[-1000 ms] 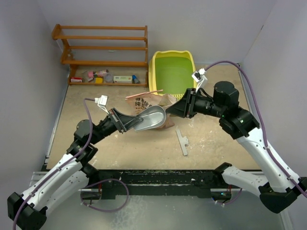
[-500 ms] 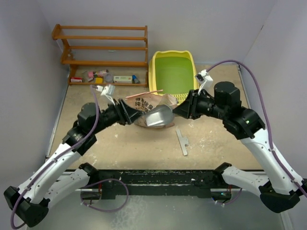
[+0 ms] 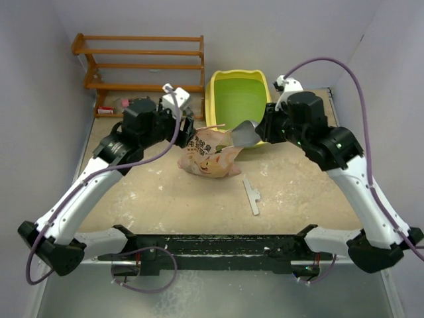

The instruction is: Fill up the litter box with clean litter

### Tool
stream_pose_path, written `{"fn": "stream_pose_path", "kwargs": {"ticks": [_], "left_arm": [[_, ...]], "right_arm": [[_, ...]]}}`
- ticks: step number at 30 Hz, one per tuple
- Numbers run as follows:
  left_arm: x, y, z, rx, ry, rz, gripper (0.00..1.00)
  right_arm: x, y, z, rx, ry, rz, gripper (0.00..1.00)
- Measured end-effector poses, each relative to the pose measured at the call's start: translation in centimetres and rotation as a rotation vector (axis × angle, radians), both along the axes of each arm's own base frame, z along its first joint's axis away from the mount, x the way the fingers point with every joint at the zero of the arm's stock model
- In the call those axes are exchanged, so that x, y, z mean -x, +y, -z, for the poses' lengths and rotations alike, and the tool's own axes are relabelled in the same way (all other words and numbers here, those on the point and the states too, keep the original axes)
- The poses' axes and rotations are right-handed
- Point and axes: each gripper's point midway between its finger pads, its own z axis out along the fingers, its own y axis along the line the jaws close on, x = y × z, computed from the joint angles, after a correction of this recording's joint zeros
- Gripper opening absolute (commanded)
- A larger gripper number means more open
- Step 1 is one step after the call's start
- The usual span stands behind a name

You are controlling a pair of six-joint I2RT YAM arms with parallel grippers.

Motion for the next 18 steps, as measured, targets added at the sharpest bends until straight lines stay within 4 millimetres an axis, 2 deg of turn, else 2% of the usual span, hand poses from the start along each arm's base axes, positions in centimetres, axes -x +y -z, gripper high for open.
{"fn": "stream_pose_path", "kwargs": {"ticks": [3,6,12,18], "left_arm": [[-0.5,-0.3,4.0,-0.121,0.08,0.034,0.69],[-0.4,0.0,6.3,-0.194,0.108,0.056,0.69],[-0.2,1.0,6.6,-0.274,0.042,0.077,0.72],[-1.5,1.8,6.8,-0.344,-0.031,0.049,0.73]], "right_arm": [[-1.9,0.0,2.1,0.081,0.038,0.031,0.0],[-3.2,0.3,3.7,0.134,0.068,0.042,0.0],[-4.1,0.8,4.0,0.155,0.072,0.032,0.0],[-4.1,0.8,3.9,0.151,0.073,0.027,0.0]]}}
